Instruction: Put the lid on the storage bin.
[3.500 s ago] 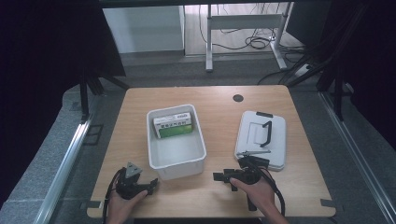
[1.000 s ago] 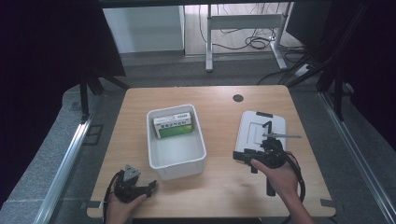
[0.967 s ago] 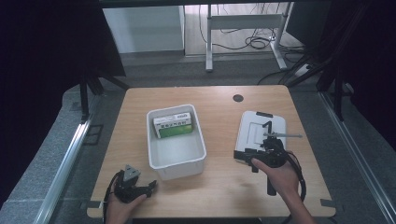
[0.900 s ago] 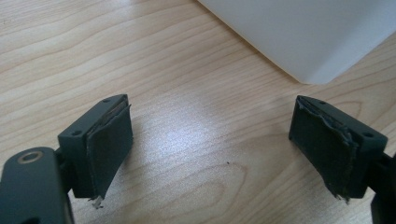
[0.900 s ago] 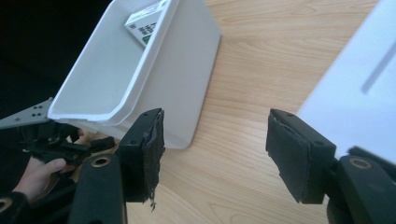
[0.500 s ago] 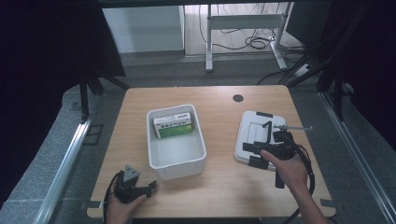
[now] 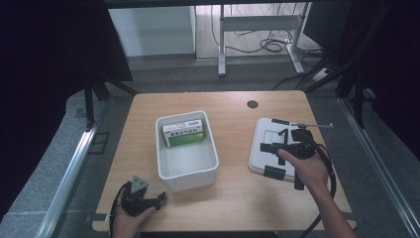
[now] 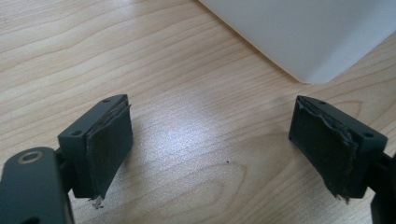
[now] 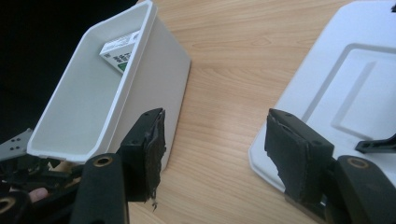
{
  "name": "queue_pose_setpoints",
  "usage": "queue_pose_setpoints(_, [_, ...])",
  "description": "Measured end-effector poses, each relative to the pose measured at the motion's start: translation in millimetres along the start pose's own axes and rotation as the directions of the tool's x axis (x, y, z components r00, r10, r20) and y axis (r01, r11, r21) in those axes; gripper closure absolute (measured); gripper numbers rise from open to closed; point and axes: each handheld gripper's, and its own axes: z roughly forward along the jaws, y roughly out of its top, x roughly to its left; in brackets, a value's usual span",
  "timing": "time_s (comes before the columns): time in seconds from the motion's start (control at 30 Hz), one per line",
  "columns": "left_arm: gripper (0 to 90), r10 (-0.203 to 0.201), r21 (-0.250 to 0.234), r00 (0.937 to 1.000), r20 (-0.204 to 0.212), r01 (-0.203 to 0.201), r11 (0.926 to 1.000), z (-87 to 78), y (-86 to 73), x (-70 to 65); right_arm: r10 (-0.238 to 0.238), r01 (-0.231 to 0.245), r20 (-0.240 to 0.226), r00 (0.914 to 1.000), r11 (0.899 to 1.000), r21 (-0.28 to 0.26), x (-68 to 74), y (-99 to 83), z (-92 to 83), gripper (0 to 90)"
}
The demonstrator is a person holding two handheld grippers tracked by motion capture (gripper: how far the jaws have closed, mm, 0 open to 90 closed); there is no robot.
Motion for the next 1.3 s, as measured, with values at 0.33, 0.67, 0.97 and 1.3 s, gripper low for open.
queue_pose_setpoints(0.33, [13.4,0.0,0.004,1.0,0.0,0.0,1.0,-0.7,-0.5,-0.3,0.03,-0.031,0.057,0.9979,0.999,0.014,-10.8,15.2,3.5,42.2])
queue_pose_setpoints(0.67, [13.4,0.002,0.004,1.0,0.001,-0.002,1.0,-0.9,-0.8,-0.4,0.038,-0.043,0.107,0.9935,0.998,0.043,-20.0,26.8,7.5,45.1])
queue_pose_setpoints(0.97, [13.4,0.002,0.004,1.0,0.002,-0.002,1.0,-0.9,-0.7,-0.4,0.046,-0.056,0.15,0.9876,0.996,0.066,-30.5,33.3,16.1,45.7])
queue_pose_setpoints(1.3, [13.4,0.002,0.005,1.0,0.002,-0.002,1.0,-1.0,-0.8,-0.5,0.051,-0.064,0.185,0.9814,0.996,0.062,-37.7,37.2,18.0,46.5])
